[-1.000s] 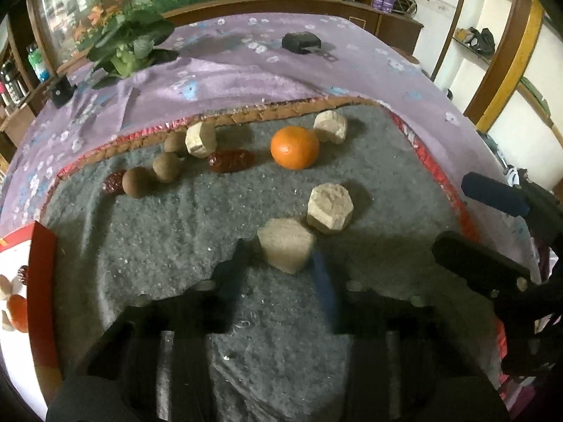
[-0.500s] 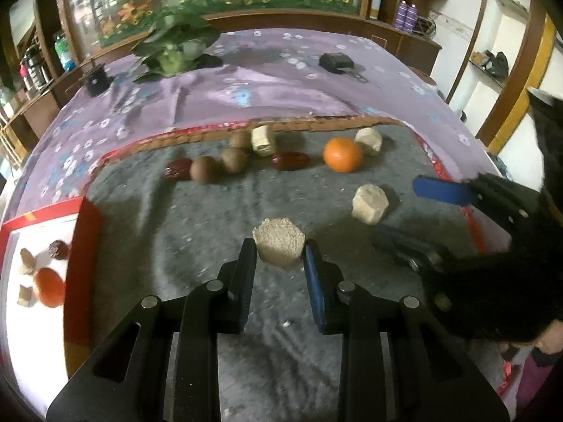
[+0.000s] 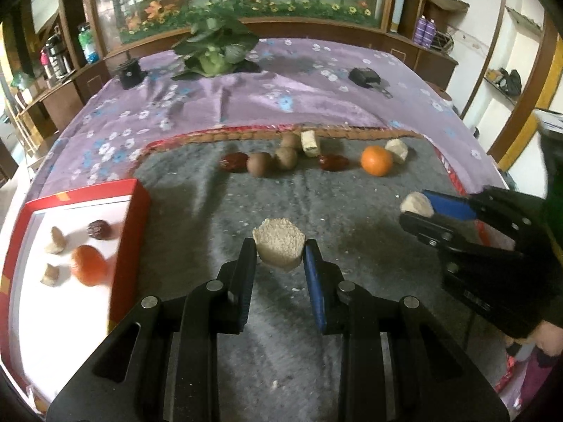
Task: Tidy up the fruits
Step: 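Grasp a cream block with the left gripper while the right gripper grasps a round cream block, then carry the cream block with left while right carries its block into the white tray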
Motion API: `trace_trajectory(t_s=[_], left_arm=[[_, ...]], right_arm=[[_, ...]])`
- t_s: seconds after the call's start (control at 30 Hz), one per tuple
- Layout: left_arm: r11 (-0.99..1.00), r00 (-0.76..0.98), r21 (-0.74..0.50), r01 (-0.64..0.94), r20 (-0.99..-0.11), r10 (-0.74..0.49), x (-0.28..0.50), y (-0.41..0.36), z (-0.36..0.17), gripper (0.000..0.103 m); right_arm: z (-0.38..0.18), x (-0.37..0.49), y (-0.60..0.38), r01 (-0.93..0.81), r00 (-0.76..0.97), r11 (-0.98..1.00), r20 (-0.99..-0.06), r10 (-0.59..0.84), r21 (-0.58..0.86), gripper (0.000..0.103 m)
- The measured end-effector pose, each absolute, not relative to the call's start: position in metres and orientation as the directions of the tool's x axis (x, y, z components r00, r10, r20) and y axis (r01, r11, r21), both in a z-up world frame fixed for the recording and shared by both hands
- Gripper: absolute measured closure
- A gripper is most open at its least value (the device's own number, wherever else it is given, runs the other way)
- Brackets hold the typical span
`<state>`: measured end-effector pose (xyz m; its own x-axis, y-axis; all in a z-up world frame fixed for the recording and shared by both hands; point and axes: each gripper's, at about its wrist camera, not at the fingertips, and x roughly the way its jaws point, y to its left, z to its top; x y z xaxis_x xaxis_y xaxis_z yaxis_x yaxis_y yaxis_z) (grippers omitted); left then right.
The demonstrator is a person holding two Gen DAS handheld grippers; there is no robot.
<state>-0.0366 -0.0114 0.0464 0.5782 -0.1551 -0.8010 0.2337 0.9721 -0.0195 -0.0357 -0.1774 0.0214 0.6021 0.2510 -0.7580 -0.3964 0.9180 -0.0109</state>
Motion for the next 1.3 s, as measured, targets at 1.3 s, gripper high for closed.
trace_trajectory(t_s=[1.3], left_arm=[[0.989, 0.593, -0.007, -0.15, -0.801, 0.084, -0.057, 0.193, 0.052, 0.076]], right_arm=[[0.065, -0.049, 0.032, -0.676, 0.461, 0.722, -0.679, 0.571, 0.149, 0.074]])
